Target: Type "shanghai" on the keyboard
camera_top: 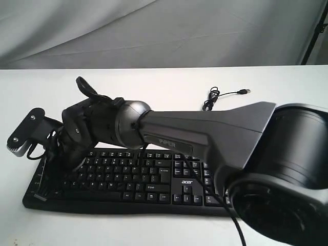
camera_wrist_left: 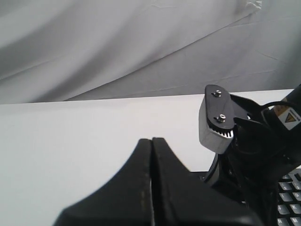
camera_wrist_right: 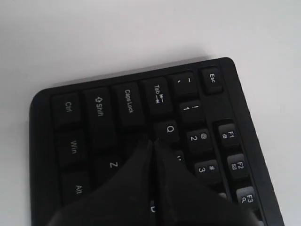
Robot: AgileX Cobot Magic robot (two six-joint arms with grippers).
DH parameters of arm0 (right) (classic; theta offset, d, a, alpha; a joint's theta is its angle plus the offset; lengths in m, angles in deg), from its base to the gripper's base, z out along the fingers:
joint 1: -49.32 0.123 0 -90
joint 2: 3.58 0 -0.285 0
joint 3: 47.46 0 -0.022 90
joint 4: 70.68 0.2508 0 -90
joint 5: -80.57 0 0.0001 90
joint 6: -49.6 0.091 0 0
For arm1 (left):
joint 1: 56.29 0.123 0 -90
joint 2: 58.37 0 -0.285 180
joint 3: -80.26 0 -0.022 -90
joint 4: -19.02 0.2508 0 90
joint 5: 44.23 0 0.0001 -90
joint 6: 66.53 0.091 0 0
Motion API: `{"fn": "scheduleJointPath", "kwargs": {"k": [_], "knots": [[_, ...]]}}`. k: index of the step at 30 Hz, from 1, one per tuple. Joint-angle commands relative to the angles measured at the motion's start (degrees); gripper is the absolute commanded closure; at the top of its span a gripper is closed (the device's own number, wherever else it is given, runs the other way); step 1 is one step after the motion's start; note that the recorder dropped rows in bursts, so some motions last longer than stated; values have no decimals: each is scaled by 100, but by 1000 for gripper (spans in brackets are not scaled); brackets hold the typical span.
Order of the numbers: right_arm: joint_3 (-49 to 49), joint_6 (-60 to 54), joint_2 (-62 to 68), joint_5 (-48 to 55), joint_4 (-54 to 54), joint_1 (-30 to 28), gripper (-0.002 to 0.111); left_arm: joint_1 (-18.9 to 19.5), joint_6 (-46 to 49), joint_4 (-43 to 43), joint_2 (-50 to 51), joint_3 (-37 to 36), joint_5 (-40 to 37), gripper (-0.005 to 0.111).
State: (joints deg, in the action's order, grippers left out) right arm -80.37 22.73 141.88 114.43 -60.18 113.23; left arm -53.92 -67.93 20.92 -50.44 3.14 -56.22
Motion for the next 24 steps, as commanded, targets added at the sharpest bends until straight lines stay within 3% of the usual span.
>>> {"fn": "scheduleJointPath", "kwargs": {"k": [1,24], "knots": [[-33,63,-9,-31,-106,1,108,-37,-9,-2,-14,-10,63,107],[-33,176,48,88,-281,8,108,-37,-9,-2,-14,-10,63,107]]}}
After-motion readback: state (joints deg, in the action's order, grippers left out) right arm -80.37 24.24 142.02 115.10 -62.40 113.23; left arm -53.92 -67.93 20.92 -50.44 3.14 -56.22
